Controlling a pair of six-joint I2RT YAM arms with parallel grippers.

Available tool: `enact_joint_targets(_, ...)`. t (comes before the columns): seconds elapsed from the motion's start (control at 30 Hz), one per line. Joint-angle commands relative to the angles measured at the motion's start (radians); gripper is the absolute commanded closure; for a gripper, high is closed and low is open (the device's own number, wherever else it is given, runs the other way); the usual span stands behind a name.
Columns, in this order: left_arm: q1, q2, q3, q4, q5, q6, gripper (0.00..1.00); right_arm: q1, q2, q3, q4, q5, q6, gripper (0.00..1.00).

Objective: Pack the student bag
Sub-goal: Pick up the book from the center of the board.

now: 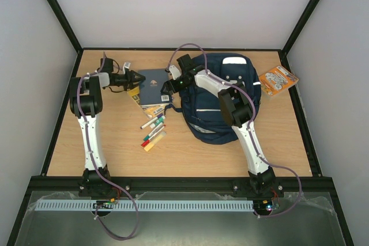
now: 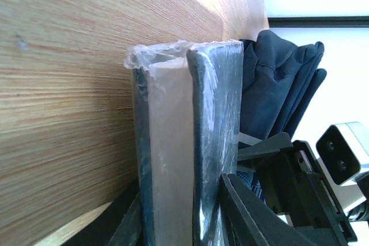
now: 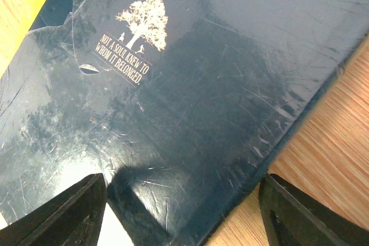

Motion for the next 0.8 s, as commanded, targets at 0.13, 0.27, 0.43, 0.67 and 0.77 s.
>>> enact_joint_targets(0.13, -0.011, -0.064, -0.014, -0.048, 0.063, 0.005, 0.76, 0.027, 0.041, -0.017, -0.125, -0.003, -0.009, 0.26)
enact_joint_targets(0.27, -0.004, -0.101, -0.014, -0.054, 0.070, 0.015, 0.84, 0.026, 0.013, -0.018, -0.134, 0.023, -0.017, 0.21)
enact_joint_targets(0.43, 0.013, -0.155, -0.014, -0.089, 0.065, 0.048, 0.87, 0.015, -0.049, -0.025, -0.156, 0.050, -0.030, 0.16)
enact_joint_targets(0.67, 0.028, -0.229, 0.044, -0.240, 0.057, 0.158, 0.98, 0.005, -0.175, -0.047, -0.196, 0.063, -0.068, 0.15)
enact_joint_targets(0.77, 0.026, -0.289, 0.055, -0.277, 0.054, 0.182, 0.98, 0.002, -0.242, -0.061, -0.210, 0.074, -0.069, 0.14)
